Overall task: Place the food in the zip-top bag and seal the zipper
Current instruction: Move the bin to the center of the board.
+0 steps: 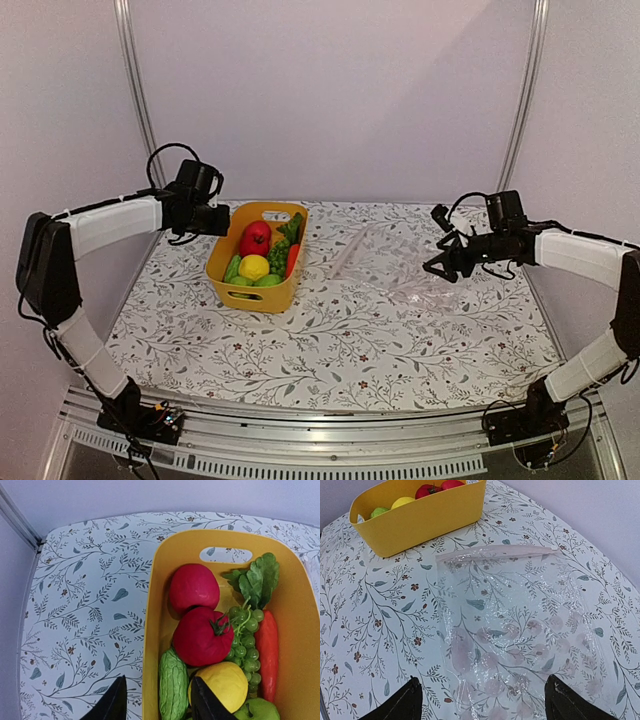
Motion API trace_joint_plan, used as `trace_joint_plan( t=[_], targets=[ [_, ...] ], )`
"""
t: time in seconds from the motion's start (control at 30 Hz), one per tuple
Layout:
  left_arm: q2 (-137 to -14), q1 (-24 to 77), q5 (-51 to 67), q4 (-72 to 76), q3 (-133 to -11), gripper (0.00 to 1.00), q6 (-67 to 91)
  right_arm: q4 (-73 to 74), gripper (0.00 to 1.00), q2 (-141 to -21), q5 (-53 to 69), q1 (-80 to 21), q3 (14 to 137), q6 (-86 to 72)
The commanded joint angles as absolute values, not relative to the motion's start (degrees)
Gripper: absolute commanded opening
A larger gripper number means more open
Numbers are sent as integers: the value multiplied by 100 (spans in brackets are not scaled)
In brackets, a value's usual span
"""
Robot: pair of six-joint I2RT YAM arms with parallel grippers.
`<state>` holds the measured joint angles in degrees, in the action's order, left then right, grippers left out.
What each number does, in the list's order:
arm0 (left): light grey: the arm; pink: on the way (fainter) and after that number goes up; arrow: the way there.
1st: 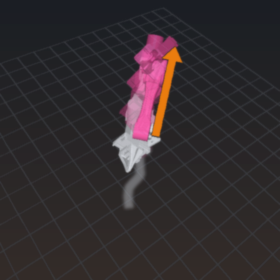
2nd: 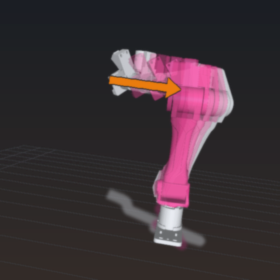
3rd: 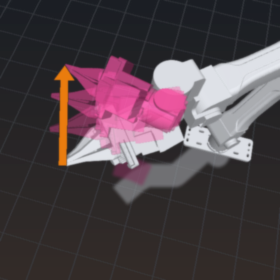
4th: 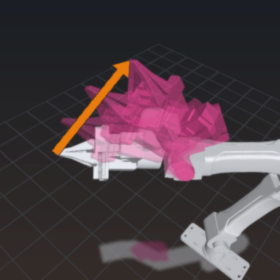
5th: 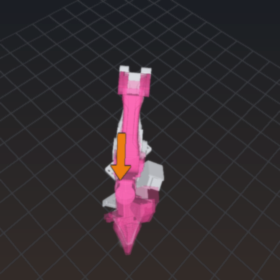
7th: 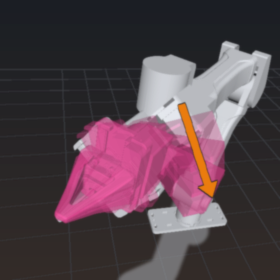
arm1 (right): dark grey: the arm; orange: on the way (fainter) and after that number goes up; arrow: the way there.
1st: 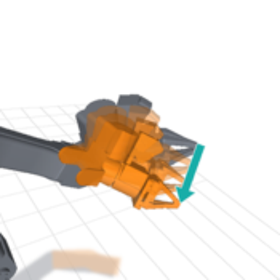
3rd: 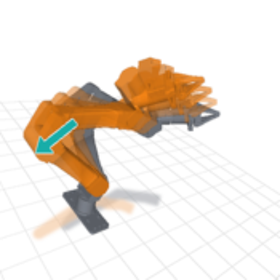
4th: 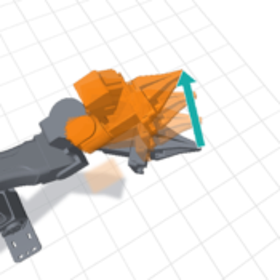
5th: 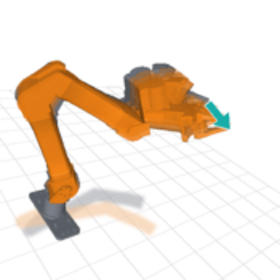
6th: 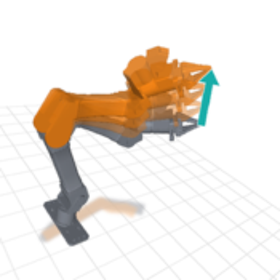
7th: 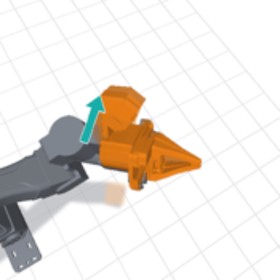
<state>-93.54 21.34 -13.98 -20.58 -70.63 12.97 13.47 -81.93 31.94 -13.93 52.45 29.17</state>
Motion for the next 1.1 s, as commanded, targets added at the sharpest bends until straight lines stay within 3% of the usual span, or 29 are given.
trace_joint_plan(
  t=[0.0, 0.37, 0.7, 1.07],
  targets=[
    [-9928, 1935, -1046, -2566, -7670, 42, 1339, 1548, 82, -8304, 3021, -1484, 5440, 3123],
    [-10734, 1750, -1163, -2875, -8131, 26, 1302, 1675, 81, -8344, 3014, -1486, 5489, 3230],
    [-10187, 1893, -1017, -2948, -7643, 0, 1360, 1750, 80, -8484, 2998, -1670, 5546, 3252],
    [-8195, 2199, -428, -2542, -5657, 0, 1999, 1888, 78, -9019, 1894, -2738, 5854, 3580]
  ],
)
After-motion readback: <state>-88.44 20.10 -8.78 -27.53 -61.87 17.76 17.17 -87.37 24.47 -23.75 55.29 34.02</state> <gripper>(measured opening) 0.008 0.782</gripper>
